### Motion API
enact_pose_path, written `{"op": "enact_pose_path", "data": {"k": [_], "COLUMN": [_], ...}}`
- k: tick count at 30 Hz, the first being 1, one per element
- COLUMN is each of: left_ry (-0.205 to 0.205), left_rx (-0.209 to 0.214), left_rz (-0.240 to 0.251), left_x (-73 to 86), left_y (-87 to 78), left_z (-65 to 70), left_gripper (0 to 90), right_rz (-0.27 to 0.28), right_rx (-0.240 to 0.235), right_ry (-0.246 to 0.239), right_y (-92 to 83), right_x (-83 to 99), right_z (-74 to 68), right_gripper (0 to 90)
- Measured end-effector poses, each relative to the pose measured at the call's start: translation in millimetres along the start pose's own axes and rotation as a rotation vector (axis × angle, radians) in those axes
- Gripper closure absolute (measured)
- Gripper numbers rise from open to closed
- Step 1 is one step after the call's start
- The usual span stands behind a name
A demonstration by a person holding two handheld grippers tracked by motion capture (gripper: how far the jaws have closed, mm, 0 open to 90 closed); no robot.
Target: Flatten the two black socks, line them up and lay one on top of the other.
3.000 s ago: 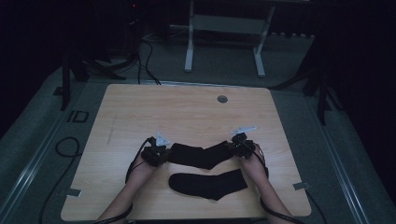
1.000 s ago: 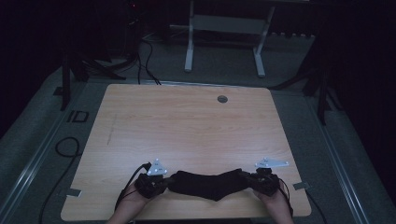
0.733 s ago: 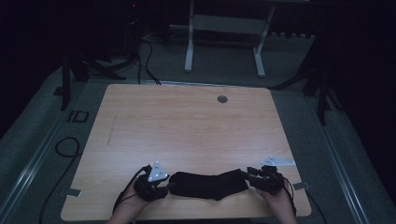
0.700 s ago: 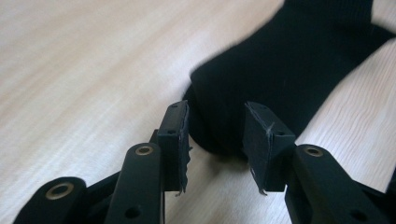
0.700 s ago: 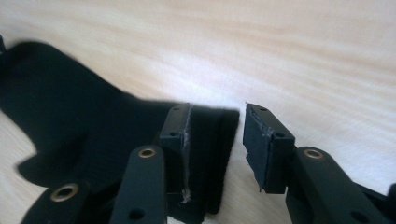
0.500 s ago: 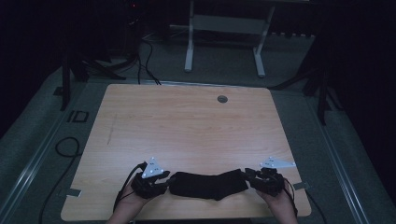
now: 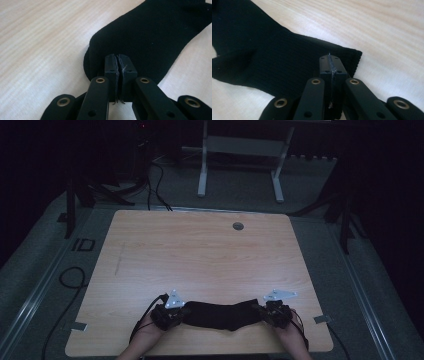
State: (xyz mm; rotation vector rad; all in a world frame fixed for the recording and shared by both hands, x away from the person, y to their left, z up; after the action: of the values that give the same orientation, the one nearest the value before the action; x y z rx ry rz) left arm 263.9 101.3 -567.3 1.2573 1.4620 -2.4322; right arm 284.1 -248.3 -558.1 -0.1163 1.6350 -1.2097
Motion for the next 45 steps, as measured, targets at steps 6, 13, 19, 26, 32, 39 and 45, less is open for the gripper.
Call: {"op": "enact_pose_path", "data": {"k": [6,13,19,26,32,39,45], "left_ry": [-0.01,-0.017,-0.019,-0.011,-0.029,-0.046,-0.085], "left_rx": [-0.029,-0.03,-0.03,0.037,0.054,0.011,-0.036], "left_rz": [0.004,0.044,0.055,0.112,0.14,0.193,0.231], "left_x": [-15.5,-29.4,-37.0,-38.6,-28.1,-8.9,6.8], "left_y": [8.3,19.8,23.1,5.9,-2.3,-12.4,-29.6], "left_z": [-14.6,-33.8,-40.4,-25.7,-26.6,-36.2,-50.8], "left_gripper": [86.4,86.3,83.6,46.0,21.6,7.9,6.4], "right_rz": [-0.003,0.018,0.041,0.109,0.151,0.136,0.177], "right_rx": [0.016,0.047,0.024,0.025,0.075,0.097,0.149], "right_ry": [-0.019,-0.012,0.007,0.014,0.022,0.045,0.071], "right_y": [17.4,36.5,44.4,24.9,3.5,-9.9,-21.2], "right_x": [-15.9,-32.4,-38.7,-39.0,-25.3,4.0,26.1], "right_z": [13.8,36.0,48.5,42.9,50.5,59.3,65.8], "right_gripper": [89.3,88.6,83.8,50.6,29.8,14.0,10.6]}}
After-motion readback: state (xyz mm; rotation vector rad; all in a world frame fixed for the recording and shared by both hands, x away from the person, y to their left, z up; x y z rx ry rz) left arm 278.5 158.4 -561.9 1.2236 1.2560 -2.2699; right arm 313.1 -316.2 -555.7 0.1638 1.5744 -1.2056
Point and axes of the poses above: each handheld gripper's, and its own axes: y roughly forward along the jaws, x roughly out of its underside, z roughly to its right, the point moved 1 cm from there along y, roughly forward along the jaws, and after that the axes turned 13 degrees about -y, right-handed, at the moved point
